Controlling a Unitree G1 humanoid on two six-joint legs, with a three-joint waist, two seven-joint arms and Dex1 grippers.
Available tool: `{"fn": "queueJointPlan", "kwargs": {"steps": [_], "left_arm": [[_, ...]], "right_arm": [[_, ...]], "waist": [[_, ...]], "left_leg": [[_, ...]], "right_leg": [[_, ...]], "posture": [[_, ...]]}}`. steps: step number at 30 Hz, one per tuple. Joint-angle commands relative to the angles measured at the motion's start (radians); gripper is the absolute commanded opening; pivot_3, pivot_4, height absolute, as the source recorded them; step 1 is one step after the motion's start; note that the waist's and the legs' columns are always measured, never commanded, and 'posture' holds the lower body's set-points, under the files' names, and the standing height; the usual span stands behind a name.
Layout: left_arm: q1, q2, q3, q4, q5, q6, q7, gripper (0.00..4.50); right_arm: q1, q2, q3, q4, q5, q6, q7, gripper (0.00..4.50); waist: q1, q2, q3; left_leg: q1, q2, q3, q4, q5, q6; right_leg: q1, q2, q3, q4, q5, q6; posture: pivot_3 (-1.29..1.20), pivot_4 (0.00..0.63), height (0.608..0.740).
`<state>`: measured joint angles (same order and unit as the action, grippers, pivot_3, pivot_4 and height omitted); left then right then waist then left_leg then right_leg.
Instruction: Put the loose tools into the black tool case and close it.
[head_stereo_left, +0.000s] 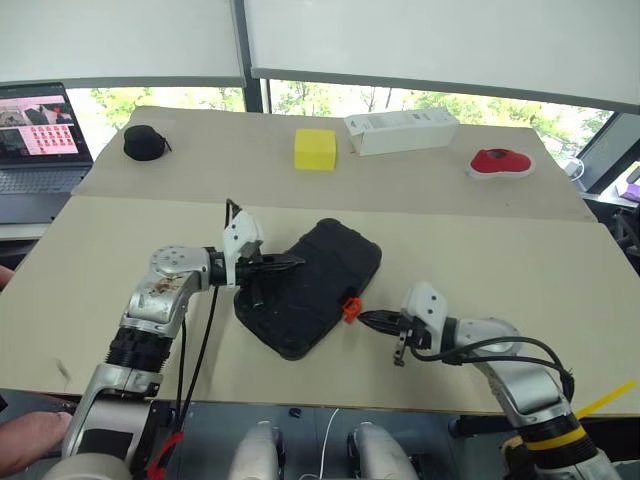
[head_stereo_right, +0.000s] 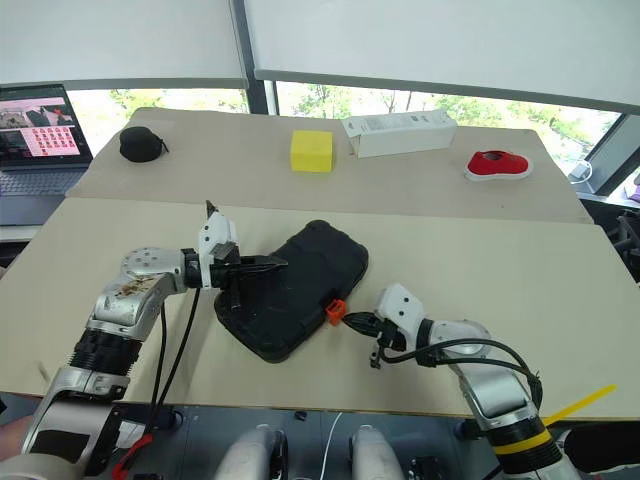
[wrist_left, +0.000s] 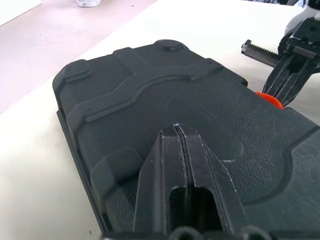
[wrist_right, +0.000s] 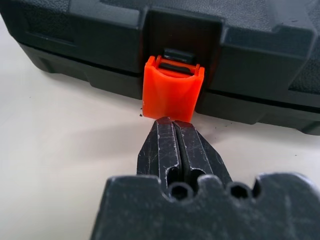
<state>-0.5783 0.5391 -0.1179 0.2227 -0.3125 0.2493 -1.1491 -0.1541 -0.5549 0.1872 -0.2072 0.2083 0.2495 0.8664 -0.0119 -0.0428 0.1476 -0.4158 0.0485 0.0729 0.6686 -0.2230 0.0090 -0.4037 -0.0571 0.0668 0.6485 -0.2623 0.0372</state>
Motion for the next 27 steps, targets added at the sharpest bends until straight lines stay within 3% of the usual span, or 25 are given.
{"fn": "queueJointPlan", "kwargs": {"steps": [1, 27], "left_arm": [[0.02, -0.003, -0.029, 0.024, 0.043, -0.006, 0.008, 0.03], [0.087, -0.019, -0.155, -0.008, 0.16, 0.047, 0.011, 0.03]], "right_arm": [[-0.027, 0.018, -0.011, -0.024, 0.006, -0.022, -0.011, 0.0], [-0.044, 0.098, -0.069, -0.029, 0.058, -0.035, -0.026, 0.0]], "waist": [[0.0, 0.0, 0.0], [-0.005, 0.014, -0.009]], "left_leg": [[0.0, 0.0, 0.0, 0.0, 0.0, 0.0], [0.005, 0.0, 0.0, 0.0, 0.0, 0.0]], "right_leg": [[0.0, 0.0, 0.0, 0.0, 0.0, 0.0], [0.004, 0.001, 0.001, 0.001, 0.0, 0.0]], "posture": [[0.0, 0.15, 0.74], [0.0, 0.15, 0.74]]}}
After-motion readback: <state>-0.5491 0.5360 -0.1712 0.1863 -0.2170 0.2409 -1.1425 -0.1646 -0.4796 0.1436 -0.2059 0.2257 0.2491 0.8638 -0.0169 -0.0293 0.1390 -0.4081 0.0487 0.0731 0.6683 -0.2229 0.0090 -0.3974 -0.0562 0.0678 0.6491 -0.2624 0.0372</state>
